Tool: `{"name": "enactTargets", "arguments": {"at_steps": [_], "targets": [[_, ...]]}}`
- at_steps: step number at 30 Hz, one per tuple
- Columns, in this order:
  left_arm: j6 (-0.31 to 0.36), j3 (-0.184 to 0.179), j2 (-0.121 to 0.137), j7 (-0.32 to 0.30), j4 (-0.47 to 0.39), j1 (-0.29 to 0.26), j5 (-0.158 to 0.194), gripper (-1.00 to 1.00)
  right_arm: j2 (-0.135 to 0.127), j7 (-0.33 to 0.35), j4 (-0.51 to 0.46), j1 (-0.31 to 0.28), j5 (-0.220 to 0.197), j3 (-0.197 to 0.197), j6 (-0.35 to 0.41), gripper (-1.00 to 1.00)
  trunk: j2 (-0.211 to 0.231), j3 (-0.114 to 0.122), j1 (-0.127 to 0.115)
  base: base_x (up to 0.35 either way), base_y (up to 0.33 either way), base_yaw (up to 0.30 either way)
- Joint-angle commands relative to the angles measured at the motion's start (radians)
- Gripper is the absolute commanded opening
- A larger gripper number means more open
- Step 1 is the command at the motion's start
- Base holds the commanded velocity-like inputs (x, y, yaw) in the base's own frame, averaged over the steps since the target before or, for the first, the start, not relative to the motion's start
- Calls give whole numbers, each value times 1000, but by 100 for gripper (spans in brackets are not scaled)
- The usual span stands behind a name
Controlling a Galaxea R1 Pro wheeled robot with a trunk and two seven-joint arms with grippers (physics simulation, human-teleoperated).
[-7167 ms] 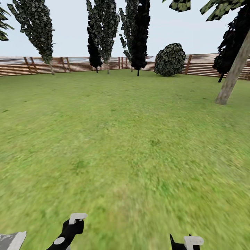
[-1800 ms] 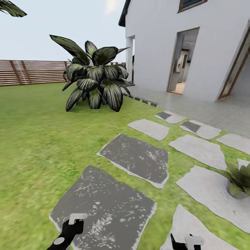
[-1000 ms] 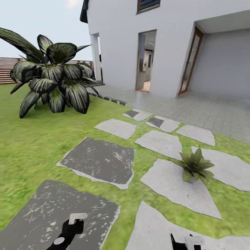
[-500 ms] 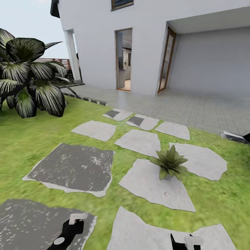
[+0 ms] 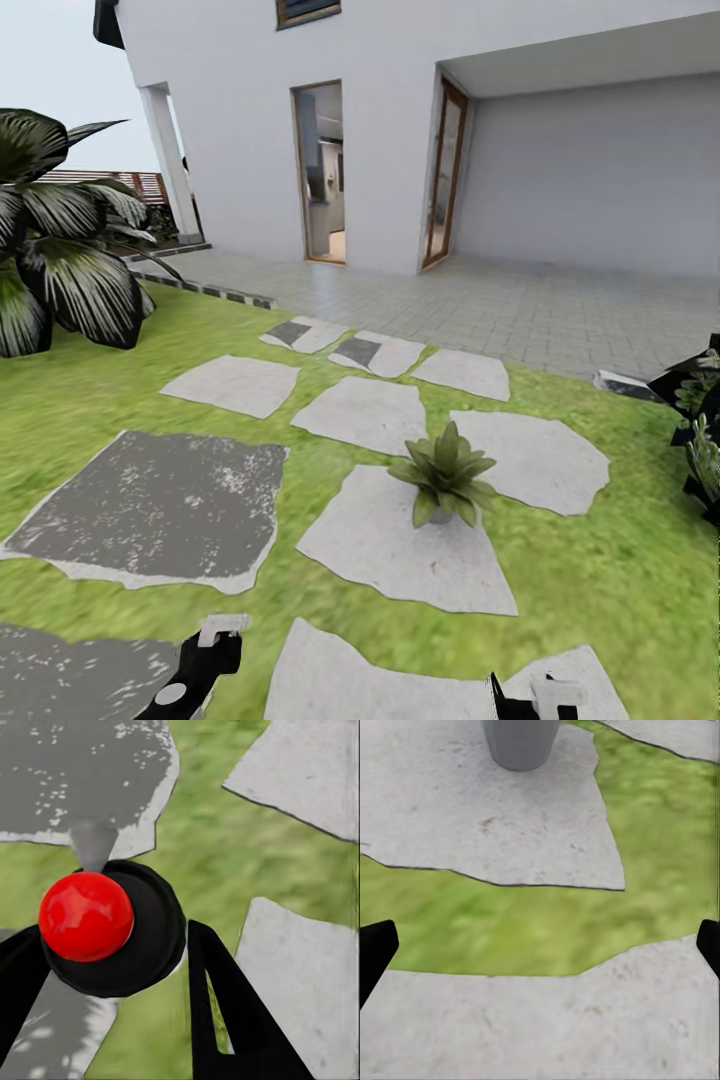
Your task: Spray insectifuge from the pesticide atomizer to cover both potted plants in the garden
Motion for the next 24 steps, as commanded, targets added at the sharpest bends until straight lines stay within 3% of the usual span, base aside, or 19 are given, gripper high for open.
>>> {"name": "enactTargets", "arguments": {"at_steps": [1, 24], "targets": [[-3, 0, 0, 1, 1, -1, 1, -100, 1, 0, 1, -1, 3, -3, -3, 100, 0, -1, 0, 149, -263, -4], [-5, 0, 0, 1, -1, -1, 1, -100, 5, 2, 3, -1, 4, -2, -3, 100, 0, -1, 0, 126, -264, 0]]}}
